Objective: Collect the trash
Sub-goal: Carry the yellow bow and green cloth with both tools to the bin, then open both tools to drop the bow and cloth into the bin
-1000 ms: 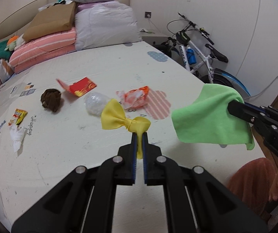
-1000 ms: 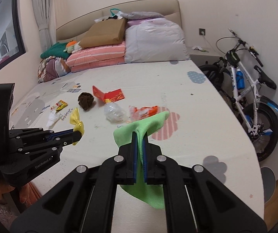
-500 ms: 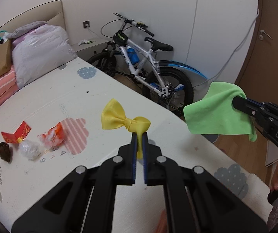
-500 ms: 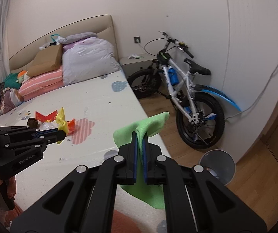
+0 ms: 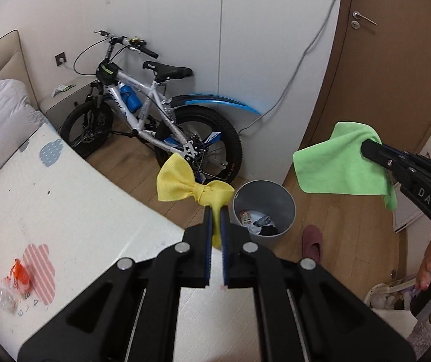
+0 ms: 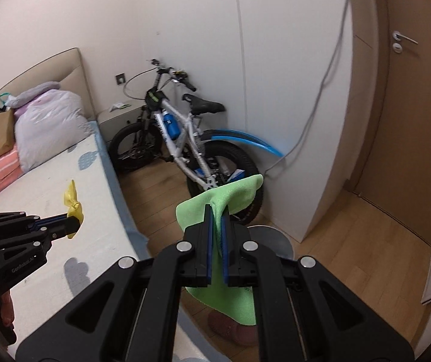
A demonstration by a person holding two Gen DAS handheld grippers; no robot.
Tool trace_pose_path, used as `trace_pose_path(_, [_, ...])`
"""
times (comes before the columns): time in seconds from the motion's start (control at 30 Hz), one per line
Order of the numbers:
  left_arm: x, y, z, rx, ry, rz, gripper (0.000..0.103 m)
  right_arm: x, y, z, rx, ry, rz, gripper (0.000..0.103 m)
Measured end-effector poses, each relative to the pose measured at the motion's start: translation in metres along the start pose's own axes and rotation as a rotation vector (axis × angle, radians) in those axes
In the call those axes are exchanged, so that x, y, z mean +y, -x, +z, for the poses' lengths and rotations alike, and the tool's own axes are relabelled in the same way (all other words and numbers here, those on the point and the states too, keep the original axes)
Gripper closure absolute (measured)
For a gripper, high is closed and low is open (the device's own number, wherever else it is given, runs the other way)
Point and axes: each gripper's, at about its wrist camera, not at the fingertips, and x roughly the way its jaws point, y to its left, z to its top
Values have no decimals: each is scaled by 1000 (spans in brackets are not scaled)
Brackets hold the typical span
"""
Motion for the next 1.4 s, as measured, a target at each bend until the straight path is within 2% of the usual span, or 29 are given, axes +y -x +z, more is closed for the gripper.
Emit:
trace_pose_path(0.17, [-20,-44,23,15,-42,-52,97,-27,-32,0,-5,-67,-98,99])
trace_pose_path(0.4, [-31,-108,45,45,-103,-80,97,-48,-104,-8,39,-127,-185,99])
trace_pose_path(0.6, [-29,-158,50,76,-142,-94,97,-58,-167,-23,87,-174,-196,99])
trace_pose_path(0.77, [-27,-191,49,100,-130,-135,97,-64,-212,-46,168,-143,-189,98])
trace_pose_path(0.9, [-26,-210,45,119,-113,-164,97,-72,-235,-62,201,-158,-199,84])
trace_pose_path(0.97, [-27,-216,42,130,-108,-171,97,-76,-243,-68,225,-174,-198,74])
trace_pose_path(1.07, [-27,-227,39,150,-112,-171,97,-76,-241,-74,217,-180,-199,59])
trace_pose_path(1.2, [-31,-233,38,168,-117,-181,97,-75,-234,-72,182,-174,-219,56])
trace_pose_path(1.4, [-49,-243,40,187,-173,-194,97,-95,-211,-71,126,-209,-336,53])
